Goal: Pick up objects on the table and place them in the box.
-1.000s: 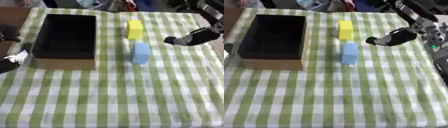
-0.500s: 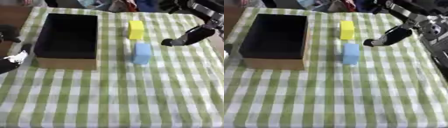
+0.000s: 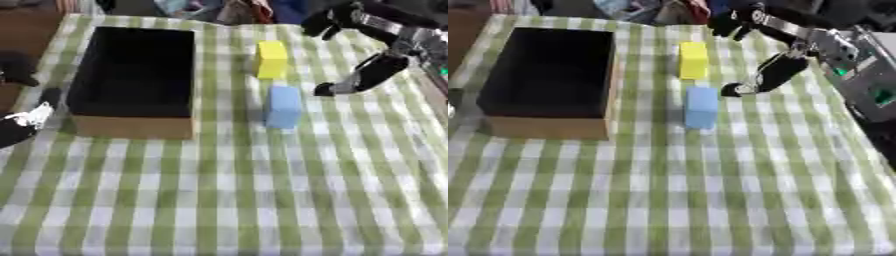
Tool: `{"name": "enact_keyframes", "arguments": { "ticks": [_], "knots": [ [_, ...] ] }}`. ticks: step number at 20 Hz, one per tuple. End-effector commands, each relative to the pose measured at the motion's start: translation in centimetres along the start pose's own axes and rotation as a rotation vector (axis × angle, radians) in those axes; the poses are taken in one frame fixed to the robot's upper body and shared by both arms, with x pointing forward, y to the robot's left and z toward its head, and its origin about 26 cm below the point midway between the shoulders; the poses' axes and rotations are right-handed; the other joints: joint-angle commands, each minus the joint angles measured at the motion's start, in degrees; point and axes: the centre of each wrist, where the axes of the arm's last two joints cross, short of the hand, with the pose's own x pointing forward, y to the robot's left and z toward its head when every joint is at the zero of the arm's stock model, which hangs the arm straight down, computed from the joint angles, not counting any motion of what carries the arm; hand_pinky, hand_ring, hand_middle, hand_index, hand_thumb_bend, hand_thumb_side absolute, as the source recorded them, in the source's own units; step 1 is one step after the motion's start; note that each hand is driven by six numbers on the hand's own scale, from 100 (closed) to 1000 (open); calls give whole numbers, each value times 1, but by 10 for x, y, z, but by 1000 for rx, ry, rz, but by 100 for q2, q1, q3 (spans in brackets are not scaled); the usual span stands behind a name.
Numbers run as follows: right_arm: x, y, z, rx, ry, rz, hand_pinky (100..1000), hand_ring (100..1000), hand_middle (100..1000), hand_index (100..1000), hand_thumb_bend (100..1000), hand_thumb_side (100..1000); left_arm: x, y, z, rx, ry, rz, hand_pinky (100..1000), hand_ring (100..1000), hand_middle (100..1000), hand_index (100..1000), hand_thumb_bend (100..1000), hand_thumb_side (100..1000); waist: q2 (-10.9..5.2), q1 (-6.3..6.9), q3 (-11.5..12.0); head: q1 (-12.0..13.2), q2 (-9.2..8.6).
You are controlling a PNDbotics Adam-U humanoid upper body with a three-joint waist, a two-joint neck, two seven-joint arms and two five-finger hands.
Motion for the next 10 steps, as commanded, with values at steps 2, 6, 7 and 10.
{"name": "enact_keyframes", "arguments": {
  "ticks": [2,6,7,10],
  "knots": [
    [-7,-2,-8,11,15,-2,755,809,759,890,579,127,6,5,-5,-7,-30,-18,699,569,569,727,373,100,-75,32,5,-39,-20],
    [-14,6,-15,25,27,-15,752,804,751,890,576,123,6,4,-5,-9,-30,-16,699,569,569,728,370,100,-70,33,23,-44,-8],
    [-15,7,-16,29,29,-17,752,803,748,889,576,122,6,4,-5,-9,-30,-16,699,569,569,728,369,100,-70,32,23,-45,-7],
    [-19,12,-19,44,35,-25,750,799,742,888,575,119,6,4,-5,-9,-31,-15,700,569,569,728,368,100,-67,25,21,-44,-5]
  ]
}}
